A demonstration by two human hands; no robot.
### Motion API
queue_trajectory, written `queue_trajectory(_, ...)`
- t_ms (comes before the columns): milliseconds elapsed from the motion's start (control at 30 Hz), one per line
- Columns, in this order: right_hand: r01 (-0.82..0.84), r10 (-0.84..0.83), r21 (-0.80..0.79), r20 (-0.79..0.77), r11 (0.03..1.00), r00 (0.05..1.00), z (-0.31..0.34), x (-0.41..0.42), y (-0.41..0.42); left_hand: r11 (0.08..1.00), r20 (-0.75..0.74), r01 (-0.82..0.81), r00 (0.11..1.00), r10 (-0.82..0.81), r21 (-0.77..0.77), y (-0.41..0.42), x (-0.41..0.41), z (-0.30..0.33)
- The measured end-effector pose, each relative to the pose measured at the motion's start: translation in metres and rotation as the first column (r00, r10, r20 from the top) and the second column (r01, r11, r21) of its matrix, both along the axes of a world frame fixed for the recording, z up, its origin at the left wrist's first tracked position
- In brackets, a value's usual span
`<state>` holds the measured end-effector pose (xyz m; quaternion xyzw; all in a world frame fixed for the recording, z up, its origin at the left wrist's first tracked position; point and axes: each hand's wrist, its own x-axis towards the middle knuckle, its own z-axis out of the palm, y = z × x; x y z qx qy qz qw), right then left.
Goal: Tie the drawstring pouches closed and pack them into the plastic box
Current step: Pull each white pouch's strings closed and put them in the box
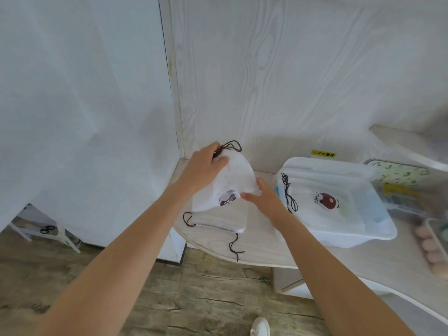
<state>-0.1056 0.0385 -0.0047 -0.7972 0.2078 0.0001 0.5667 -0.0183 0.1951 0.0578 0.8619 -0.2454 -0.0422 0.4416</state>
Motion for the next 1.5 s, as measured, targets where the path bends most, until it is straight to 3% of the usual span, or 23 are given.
queue_trajectory(67,0.094,-0.097,0.087,0.037,0.992,0.995,0.005,0.0,-0.008,0.988,-0.089,-0.025,0.996,0.012,-0.149,-0.011,-0.003,0.013)
queue_trajectory(167,0.193,-0.216,0.18,0.114,0.965,0.97,0.018,0.0,-0.025,0.901,-0.294,-0.128,0.956,0.0,-0.415,-0.033,-0.007,0.031)
queue_trajectory(267,0.241,-0.262,0.132,0.178,0.961,0.948,0.034,-0.009,-0.055,0.833,-0.379,-0.195,0.925,-0.019,-0.518,-0.069,-0.015,0.043)
queue_trajectory(400,0.394,-0.398,0.06,0.211,0.917,0.893,0.041,-0.028,-0.114,0.829,-0.399,-0.176,0.915,-0.061,-0.53,-0.132,-0.034,0.044)
queue_trajectory(500,0.485,-0.463,-0.078,0.197,0.871,0.864,0.038,-0.039,-0.159,0.818,-0.453,-0.18,0.885,-0.108,-0.546,-0.177,-0.048,0.041)
queue_trajectory(700,0.522,-0.495,-0.177,0.175,0.834,0.851,0.039,-0.072,-0.239,0.876,-0.495,-0.069,0.845,-0.204,-0.478,-0.276,-0.081,0.034)
queue_trajectory(800,0.473,-0.439,-0.227,0.188,0.851,0.879,0.034,-0.08,-0.259,0.865,-0.549,-0.164,0.823,-0.145,-0.474,-0.298,-0.084,0.021)
queue_trajectory(900,0.36,-0.312,-0.288,0.199,0.887,0.929,0.021,-0.081,-0.258,0.863,-0.568,-0.337,0.82,0.072,-0.377,-0.29,-0.079,-0.001)
queue_trajectory(1000,0.162,-0.117,-0.335,0.149,0.928,0.982,0.003,-0.076,-0.239,0.83,-0.534,-0.503,0.783,0.32,-0.241,-0.262,-0.068,-0.032)
queue_trajectory(1067,-0.024,0.046,-0.398,0.046,0.917,0.998,-0.013,-0.072,-0.227,0.836,-0.482,-0.532,0.772,0.414,-0.135,-0.245,-0.063,-0.046)
queue_trajectory(1200,-0.346,0.202,-0.584,-0.298,0.734,0.933,-0.044,-0.068,-0.22,0.859,-0.405,-0.513,0.784,0.47,0.004,-0.232,-0.068,-0.057)
queue_trajectory(1367,-0.436,0.159,-0.67,-0.434,0.6,0.887,-0.043,-0.069,-0.234,0.914,-0.112,-0.405,0.908,0.405,0.021,-0.232,-0.077,-0.063)
queue_trajectory(1433,-0.459,0.14,-0.693,-0.466,0.556,0.874,-0.039,-0.07,-0.242,0.926,0.141,-0.325,0.943,0.302,0.191,-0.235,-0.08,-0.07)
queue_trajectory(1500,-0.447,0.11,-0.711,-0.468,0.543,0.877,-0.036,-0.069,-0.248,0.877,0.321,-0.265,0.937,0.137,0.4,-0.238,-0.084,-0.077)
